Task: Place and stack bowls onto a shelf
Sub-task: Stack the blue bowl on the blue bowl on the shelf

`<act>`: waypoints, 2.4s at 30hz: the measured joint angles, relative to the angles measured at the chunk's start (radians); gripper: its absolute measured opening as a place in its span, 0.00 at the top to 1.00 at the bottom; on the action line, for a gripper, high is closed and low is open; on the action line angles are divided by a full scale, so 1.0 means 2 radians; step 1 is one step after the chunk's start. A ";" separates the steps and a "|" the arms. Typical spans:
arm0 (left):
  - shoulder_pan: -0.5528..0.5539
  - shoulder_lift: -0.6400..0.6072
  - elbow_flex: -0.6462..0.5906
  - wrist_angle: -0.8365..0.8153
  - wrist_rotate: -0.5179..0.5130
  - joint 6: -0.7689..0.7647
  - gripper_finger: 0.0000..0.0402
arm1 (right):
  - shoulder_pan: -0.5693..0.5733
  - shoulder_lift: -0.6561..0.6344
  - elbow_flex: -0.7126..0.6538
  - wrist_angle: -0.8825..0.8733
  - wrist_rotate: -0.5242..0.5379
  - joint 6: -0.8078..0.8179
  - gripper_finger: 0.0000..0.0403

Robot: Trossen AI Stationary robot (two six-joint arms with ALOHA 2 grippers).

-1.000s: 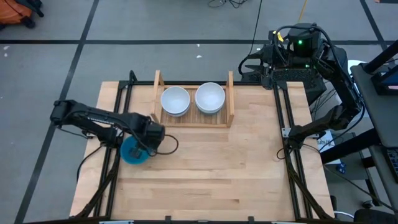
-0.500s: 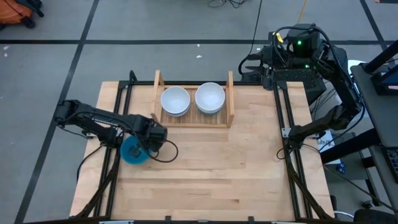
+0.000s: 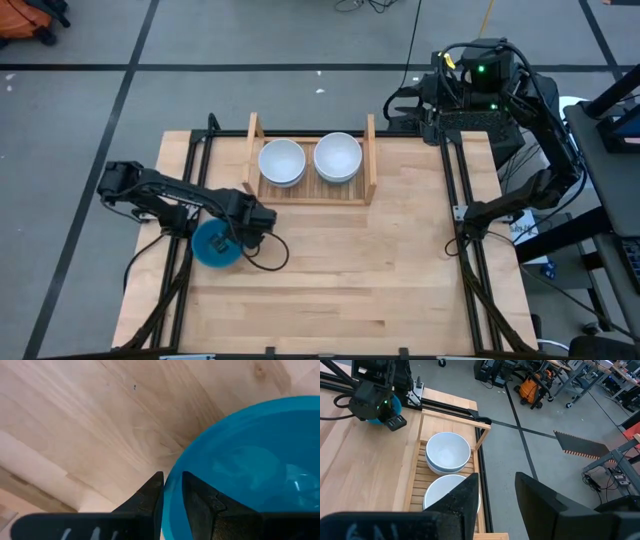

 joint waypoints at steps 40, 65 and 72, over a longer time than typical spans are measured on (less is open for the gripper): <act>0.000 0.003 -0.050 0.020 0.082 -0.115 0.90 | 0.000 0.000 0.000 0.000 0.000 0.000 0.69; 0.056 -0.009 0.141 -0.053 0.037 -0.284 0.94 | 0.000 0.000 0.000 0.000 0.000 -0.002 0.69; 0.099 -0.009 0.287 -0.067 -0.024 -0.358 0.94 | 0.000 0.000 0.000 0.000 0.000 -0.002 0.69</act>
